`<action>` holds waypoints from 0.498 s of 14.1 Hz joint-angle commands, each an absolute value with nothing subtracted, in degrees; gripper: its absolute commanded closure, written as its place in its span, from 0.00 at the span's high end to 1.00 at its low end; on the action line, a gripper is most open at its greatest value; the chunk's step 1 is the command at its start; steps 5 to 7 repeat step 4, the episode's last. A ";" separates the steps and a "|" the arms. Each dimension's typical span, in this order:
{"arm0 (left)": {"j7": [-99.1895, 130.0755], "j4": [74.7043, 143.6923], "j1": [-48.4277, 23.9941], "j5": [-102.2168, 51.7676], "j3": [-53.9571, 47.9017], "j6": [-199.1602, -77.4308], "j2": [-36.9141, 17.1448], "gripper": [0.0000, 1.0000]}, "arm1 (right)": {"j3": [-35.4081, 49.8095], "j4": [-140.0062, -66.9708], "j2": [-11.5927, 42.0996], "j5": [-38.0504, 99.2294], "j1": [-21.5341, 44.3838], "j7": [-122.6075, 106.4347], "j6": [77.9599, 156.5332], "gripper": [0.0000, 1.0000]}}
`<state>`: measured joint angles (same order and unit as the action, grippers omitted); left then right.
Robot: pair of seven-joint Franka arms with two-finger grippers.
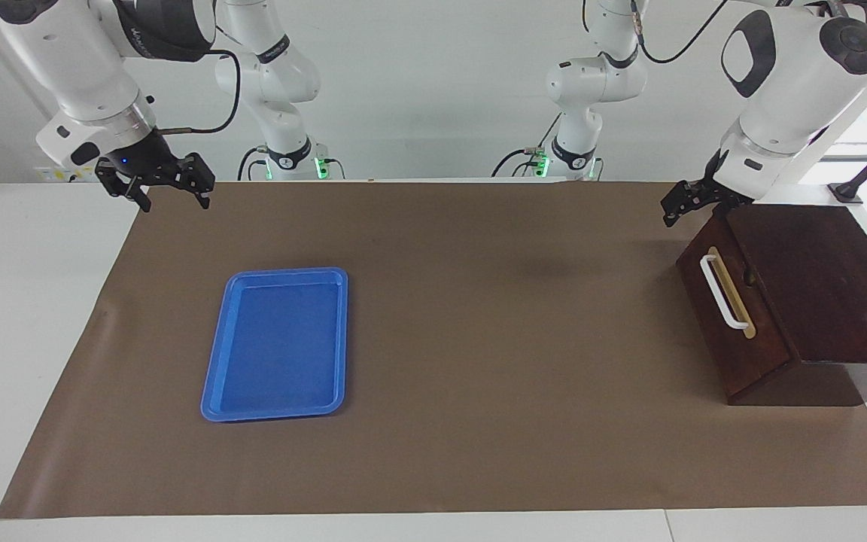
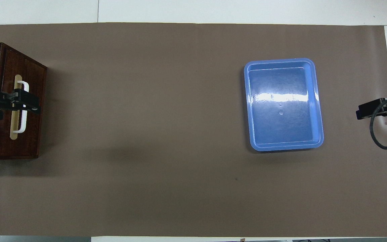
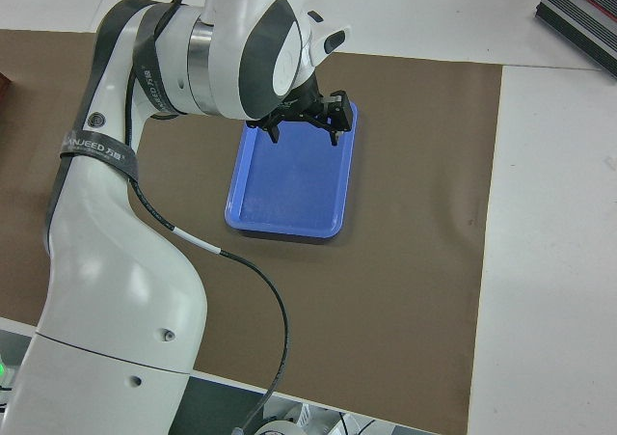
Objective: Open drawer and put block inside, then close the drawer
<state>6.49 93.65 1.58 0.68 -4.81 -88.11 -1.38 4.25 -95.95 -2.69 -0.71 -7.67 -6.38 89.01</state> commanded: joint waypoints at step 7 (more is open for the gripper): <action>4.75 92.11 0.79 -0.18 -3.43 -88.59 -2.29 1.00 | 5.19 -95.10 -2.46 -1.85 -8.44 -5.80 88.24 1.00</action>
